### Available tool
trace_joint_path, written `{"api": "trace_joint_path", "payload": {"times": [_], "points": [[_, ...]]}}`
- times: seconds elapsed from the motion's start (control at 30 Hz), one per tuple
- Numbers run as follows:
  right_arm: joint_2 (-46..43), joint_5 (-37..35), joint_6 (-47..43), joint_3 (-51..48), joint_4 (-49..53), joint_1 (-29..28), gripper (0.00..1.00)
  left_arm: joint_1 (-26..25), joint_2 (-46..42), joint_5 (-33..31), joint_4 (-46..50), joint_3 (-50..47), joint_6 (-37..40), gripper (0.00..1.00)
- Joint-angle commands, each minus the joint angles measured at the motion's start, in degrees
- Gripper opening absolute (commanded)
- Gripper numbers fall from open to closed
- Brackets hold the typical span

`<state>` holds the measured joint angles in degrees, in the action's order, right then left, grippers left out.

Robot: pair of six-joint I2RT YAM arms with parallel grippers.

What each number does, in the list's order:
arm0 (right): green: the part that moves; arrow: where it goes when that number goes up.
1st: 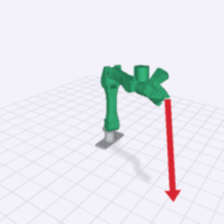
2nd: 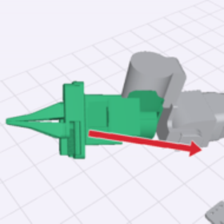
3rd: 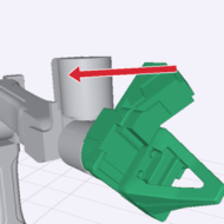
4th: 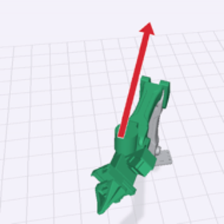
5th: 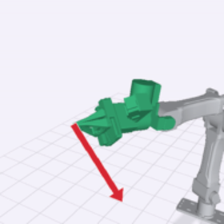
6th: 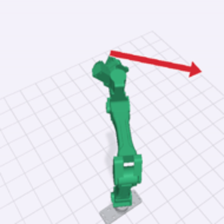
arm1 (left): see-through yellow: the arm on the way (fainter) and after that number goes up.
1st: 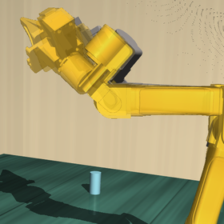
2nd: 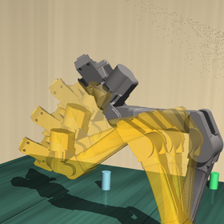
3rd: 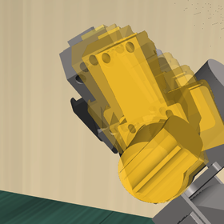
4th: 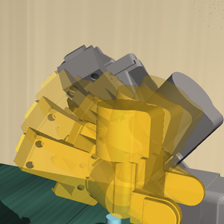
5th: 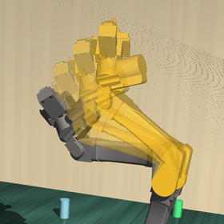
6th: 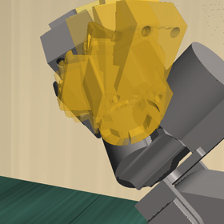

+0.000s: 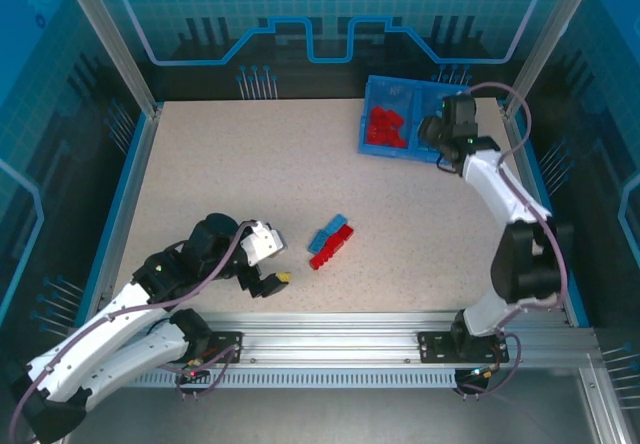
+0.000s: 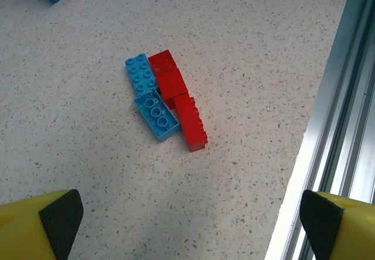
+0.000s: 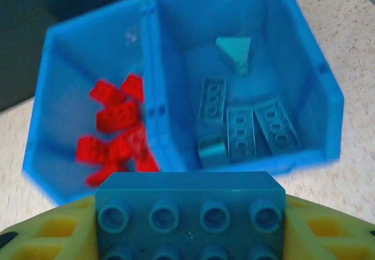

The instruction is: Sort the legos into containers by color

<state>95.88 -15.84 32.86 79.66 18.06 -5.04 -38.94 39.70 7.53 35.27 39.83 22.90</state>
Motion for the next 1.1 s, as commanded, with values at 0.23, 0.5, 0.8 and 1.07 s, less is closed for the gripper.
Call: {"api": "trace_joint_path", "payload": {"times": [0.23, 0.5, 0.8, 1.07], "points": [[29.5, 0.3, 15.5, 32.8, 11.8, 4.3, 0.53, 1.7, 1.0, 0.8, -2.4, -0.8, 0.6, 0.99], [44.8, 1.6, 18.2, 54.2, 21.7, 4.5, 0.68, 2.2, 1.5, 0.6, -3.7, -1.8, 0.8, 0.99], [42.8, 1.8, 19.0, 53.7, 21.9, 3.7, 0.85, 2.5, 1.4, 1.5, -4.8, -2.2, 0.4, 0.99], [31.5, 0.7, 11.9, 40.5, 18.1, 2.7, 0.91, 2.5, 0.8, -0.5, -4.3, -2.0, -0.3, 0.99]]}}
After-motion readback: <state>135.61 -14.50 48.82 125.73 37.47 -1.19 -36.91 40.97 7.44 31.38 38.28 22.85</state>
